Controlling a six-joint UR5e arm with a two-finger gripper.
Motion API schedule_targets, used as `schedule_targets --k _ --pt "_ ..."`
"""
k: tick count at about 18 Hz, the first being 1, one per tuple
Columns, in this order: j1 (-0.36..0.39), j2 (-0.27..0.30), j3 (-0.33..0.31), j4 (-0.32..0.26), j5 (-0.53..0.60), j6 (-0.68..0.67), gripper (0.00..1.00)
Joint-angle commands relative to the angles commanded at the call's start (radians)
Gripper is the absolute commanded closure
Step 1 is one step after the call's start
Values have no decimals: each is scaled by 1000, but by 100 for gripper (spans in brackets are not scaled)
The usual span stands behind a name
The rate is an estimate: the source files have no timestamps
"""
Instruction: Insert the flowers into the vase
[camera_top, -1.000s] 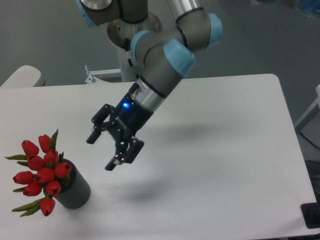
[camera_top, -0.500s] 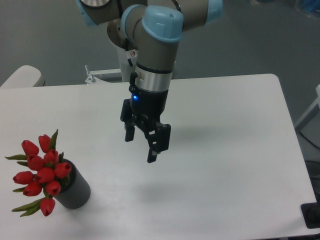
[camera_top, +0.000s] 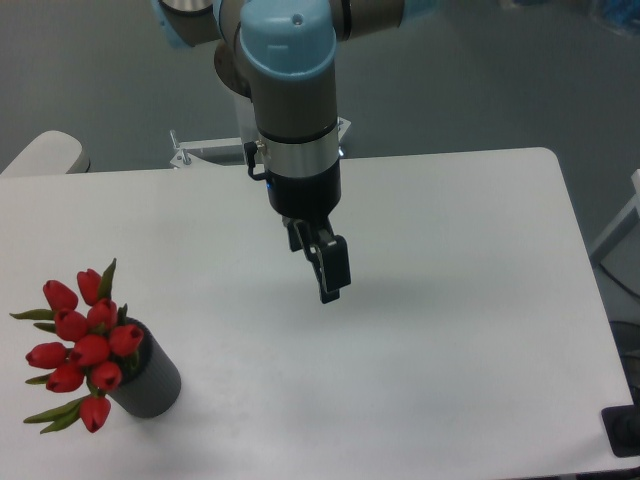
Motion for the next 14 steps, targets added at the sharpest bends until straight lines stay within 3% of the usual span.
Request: schedule_targets --k 14 --pt "-6 0 -8 -15 37 57 0"
